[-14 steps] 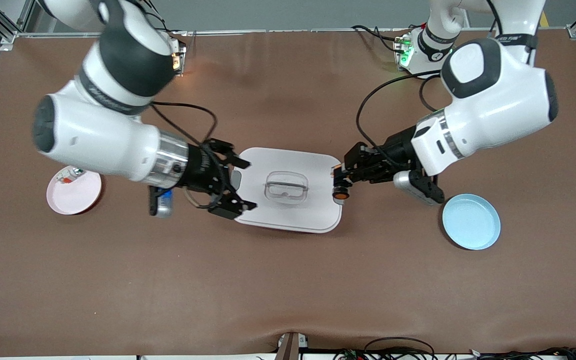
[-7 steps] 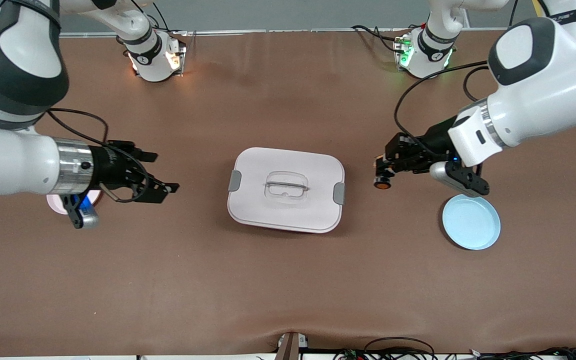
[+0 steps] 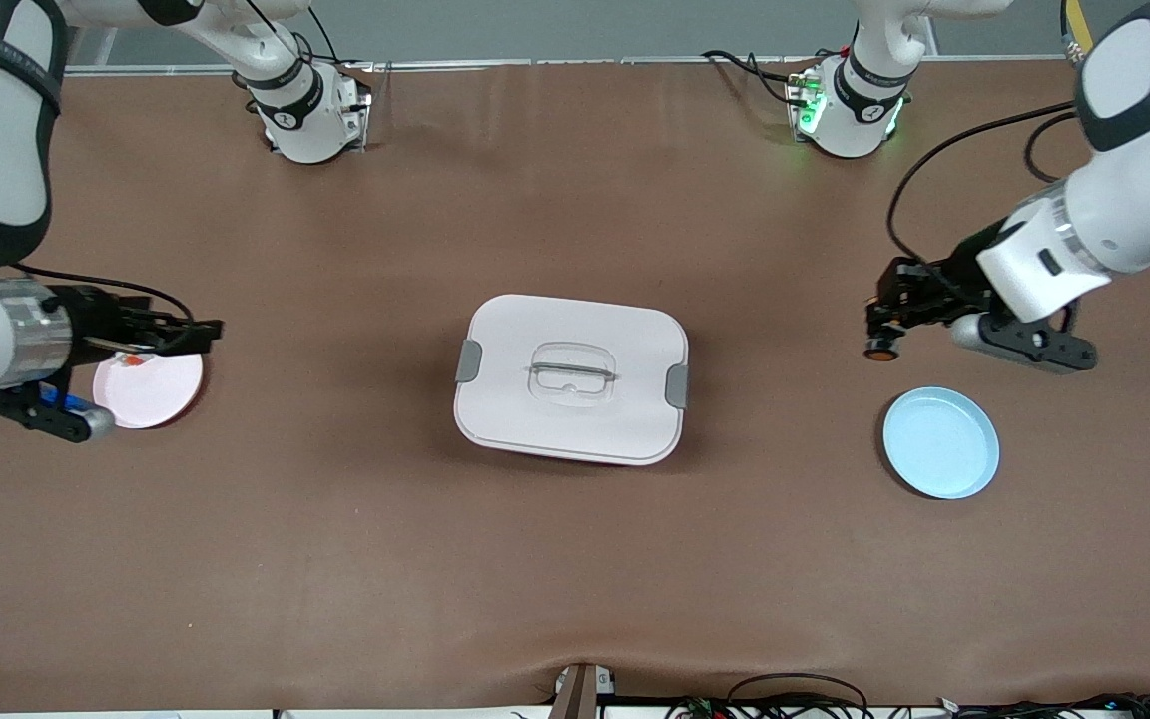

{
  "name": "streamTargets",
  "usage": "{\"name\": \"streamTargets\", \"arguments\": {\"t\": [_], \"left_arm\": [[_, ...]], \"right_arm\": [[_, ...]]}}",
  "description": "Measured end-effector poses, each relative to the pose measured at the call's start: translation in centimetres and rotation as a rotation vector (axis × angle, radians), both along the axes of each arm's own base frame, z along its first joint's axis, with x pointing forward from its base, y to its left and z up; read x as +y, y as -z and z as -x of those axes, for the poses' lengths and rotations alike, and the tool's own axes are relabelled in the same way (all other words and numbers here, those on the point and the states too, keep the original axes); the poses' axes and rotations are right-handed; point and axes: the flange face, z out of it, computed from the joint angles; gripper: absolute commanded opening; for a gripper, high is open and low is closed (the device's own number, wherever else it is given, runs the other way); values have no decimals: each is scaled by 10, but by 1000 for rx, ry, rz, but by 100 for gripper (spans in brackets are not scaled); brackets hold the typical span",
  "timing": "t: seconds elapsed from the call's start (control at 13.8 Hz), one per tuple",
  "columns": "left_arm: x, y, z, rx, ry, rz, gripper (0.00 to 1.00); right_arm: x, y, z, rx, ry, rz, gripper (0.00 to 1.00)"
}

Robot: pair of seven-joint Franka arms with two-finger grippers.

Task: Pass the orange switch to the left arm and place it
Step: 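Carry the switch with the left gripper while the right gripper withdraws, then move the switch over the light-blue plate with the left gripper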

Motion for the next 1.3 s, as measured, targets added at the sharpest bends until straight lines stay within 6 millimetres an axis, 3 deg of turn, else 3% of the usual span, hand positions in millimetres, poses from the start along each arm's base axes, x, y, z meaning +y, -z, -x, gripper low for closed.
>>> {"name": "streamTargets", "arguments": {"t": [0.22, 0.51, 0.8, 1.09, 1.3], "left_arm": [[47, -4, 11, 61, -22, -107, 0], [70, -17, 23, 73, -49, -226, 0], [114, -11, 19, 112, -250, -289, 0], [116, -1, 15, 151, -421, -328, 0], [115, 4, 6, 160, -708, -342, 0]], "right_arm": [[-25, 1, 1, 3, -174, 55, 100], [-42, 1, 4, 28, -239, 73, 100], [-76, 1, 5, 30, -223, 51, 100], [-79, 0, 5, 29, -222, 46, 100], [-78, -9, 8, 13, -225, 46, 100]]}}
